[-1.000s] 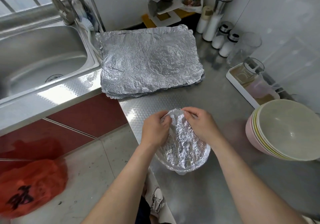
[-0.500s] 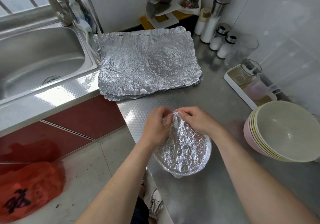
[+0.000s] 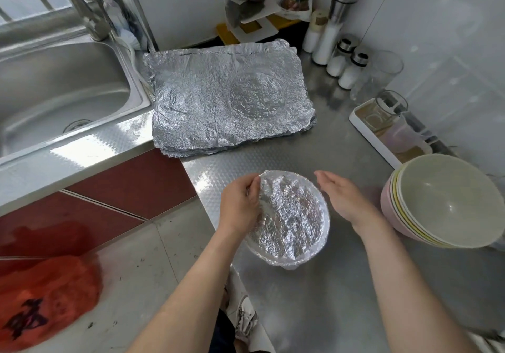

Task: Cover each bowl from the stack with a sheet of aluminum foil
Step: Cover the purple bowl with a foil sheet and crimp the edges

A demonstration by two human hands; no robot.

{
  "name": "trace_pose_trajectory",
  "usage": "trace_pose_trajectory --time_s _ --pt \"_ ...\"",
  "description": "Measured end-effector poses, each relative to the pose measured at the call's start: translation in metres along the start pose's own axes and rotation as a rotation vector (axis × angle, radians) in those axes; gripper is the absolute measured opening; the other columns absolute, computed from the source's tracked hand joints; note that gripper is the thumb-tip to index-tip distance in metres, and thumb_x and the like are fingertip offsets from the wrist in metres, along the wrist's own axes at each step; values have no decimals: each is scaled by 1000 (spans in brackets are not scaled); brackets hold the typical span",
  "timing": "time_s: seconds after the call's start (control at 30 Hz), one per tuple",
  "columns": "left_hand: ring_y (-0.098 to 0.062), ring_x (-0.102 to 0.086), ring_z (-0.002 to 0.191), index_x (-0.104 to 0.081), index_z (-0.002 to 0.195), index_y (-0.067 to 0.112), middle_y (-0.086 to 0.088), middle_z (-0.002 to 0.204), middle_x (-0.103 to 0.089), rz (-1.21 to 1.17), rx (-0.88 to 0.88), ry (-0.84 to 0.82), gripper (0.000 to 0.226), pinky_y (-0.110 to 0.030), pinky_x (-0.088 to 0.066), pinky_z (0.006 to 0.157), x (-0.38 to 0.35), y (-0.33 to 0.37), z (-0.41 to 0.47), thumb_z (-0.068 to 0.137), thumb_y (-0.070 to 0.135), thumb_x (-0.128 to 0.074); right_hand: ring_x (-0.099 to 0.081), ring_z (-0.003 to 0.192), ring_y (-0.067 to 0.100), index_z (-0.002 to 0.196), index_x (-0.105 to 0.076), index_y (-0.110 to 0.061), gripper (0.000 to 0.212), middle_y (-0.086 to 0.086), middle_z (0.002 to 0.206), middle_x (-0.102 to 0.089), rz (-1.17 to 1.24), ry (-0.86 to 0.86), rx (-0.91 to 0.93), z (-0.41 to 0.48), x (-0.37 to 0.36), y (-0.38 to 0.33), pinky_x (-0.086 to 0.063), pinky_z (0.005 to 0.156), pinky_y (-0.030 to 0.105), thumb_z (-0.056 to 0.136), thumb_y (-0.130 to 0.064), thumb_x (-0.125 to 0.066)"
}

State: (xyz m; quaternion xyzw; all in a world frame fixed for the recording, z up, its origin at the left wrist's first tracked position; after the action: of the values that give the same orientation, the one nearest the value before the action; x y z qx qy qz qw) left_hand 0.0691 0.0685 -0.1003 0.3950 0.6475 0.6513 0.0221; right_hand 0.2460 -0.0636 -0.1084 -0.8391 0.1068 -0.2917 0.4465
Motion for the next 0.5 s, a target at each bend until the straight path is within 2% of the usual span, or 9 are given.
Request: trace_pose_trajectory --time_s 0.07,0.13,0.2,0.27,0.37,0.43,0.5 --pt "-1 -40 48 -58 69 16 9 53 -47 -141 129 124 35 -20 -31 51 9 -13 -10 102 21 -46 -40 126 3 142 -44 -10 45 -6 137 -48 172 146 -22 -15 11 18 -27 104 19 101 -29 -45" --pt "-1 -43 52 -56 72 25 11 58 -49 -266 227 258 33 -25 -36 56 15 -21 -23 102 21 -45 -41 129 3 141 -45 -13 43 -7 140 -47 363 260 -40 -32 10 35 -29 107 22 101 -27 -45" --pt "3 -50 59 -59 93 24 12 72 -54 -360 304 340 18 -17 -39 59 16 -25 -37 102 19 -44 -43 129 3 140 -46 -15 42 -9 140 -48 465 319 -60 -44 0 45 -31 108 24 101 -29 -45" --pt "0 -54 68 -53 119 23 7 82 -57 -372 369 326 21 -17 -41 64 12 -27 -46 100 22 -44 -44 129 4 139 -49 -17 45 -10 141 -49 514 357 -75 -49 -12 49 -32 110 27 99 -39 -46" --pt "-13 -58 91 -43 137 25 3 100 -60 -331 379 243 40 -29 -42 80 7 -30 -42 99 33 -46 -47 129 8 135 -53 -23 66 -7 139 -53 649 391 -113 -46 -26 58 -33 113 41 82 -61 -53" --pt "-8 -50 113 -38 144 30 11 124 -52 -428 373 181 44 -27 -36 95 0 -25 -34 101 37 -45 -49 127 11 136 -52 -14 60 -2 139 -54 699 434 -119 -45 -27 52 -35 112 40 88 -51 -52" --pt "-5 -41 126 -39 146 28 13 136 -45 -550 383 155 43 -26 -32 104 -9 -20 -28 103 33 -41 -49 127 12 138 -49 -9 46 0 140 -51 702 506 -116 -45 -25 47 -35 113 36 99 -34 -46"
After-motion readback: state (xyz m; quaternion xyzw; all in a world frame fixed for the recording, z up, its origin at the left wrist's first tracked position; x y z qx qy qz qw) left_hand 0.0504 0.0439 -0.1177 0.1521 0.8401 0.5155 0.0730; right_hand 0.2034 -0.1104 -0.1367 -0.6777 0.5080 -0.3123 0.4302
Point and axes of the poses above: each hand's wrist, its own z-axis towards the middle knuckle, its own x-axis out of the back of the hand, y = z × x, the point moved 10 cm from there along z, towards the middle knuckle
